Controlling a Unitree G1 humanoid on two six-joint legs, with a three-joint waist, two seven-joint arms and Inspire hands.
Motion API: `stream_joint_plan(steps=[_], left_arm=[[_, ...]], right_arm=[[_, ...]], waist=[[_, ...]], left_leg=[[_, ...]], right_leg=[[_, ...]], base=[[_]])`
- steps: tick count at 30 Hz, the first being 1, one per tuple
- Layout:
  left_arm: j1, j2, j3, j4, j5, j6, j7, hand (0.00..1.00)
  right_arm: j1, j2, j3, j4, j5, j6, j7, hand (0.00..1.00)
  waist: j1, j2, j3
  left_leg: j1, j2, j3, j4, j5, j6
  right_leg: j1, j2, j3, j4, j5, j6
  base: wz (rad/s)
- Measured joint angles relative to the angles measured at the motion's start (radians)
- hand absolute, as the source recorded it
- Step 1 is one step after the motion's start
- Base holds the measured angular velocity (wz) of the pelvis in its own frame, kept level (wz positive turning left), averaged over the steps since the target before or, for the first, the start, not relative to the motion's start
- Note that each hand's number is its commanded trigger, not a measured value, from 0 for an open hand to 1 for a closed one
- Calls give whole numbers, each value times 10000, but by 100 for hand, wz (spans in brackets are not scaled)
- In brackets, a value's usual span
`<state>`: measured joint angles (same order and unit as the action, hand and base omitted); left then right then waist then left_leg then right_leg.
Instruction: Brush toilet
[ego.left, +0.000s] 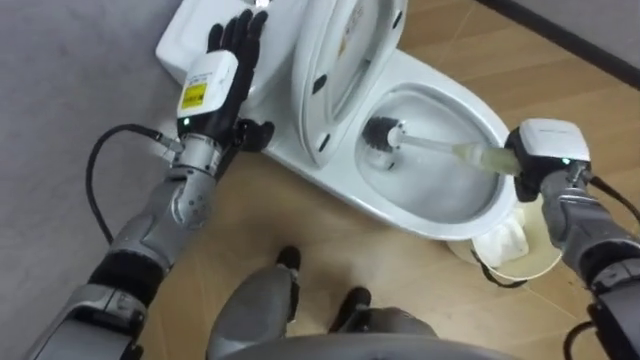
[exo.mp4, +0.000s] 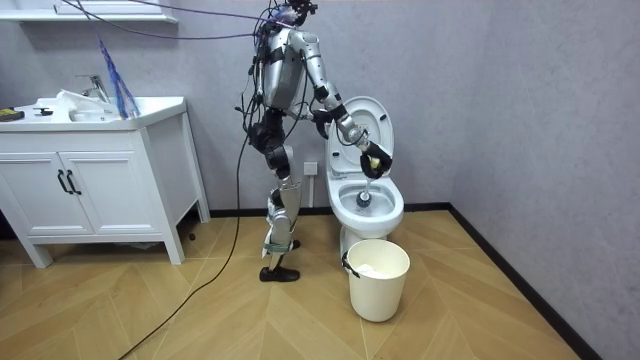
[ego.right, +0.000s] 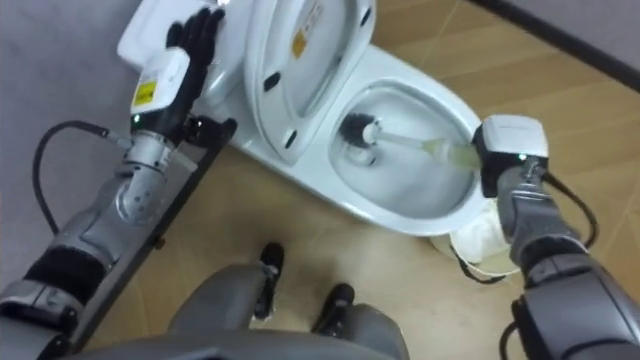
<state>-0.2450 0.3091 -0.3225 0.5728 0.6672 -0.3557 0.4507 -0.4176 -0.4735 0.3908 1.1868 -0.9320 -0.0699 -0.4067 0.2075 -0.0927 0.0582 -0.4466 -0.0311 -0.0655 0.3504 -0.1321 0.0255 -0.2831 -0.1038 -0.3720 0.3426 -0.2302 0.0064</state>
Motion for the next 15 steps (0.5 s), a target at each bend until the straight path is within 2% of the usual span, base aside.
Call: stream_joint_plan(steps=[4,7,9,12,15], left_arm=[[-207,283,-109,-405,-4,-17,258,0],[-383,412,-206,-456,-14,6,478,0],[-471,438,-251,-458,-61,19,674,0],[-686,433,-330,-442,-19,165,881,0],[-737,439,-334,-468,-19,402,1002,0]], right_arm=[[-593,-71,227,2,22,270,-60,100],[-679,-97,319,1,388,459,-99,100],[-789,-147,313,1,848,530,-119,100],[-967,-245,184,101,1429,660,-119,100],[-1216,-350,189,163,1415,749,-158,100]], waist=[[41,1,40],[133,6,69],[132,22,79],[125,165,176],[105,255,215]], left_leg=[[-823,24,-12,327,17,27],[-1274,25,69,582,20,35],[-1605,-3,76,656,43,71],[-1956,-14,114,824,108,119],[-2134,-38,246,829,167,169]], right_leg=[[-836,-28,21,403,-14,-24],[-1323,-92,109,692,-61,-102],[-1718,-166,110,918,-100,-165],[-2114,-243,125,1201,-103,-170],[-2436,-353,157,1462,-118,-192]], base=[[0],[-8],[-4],[-2],[-9]])
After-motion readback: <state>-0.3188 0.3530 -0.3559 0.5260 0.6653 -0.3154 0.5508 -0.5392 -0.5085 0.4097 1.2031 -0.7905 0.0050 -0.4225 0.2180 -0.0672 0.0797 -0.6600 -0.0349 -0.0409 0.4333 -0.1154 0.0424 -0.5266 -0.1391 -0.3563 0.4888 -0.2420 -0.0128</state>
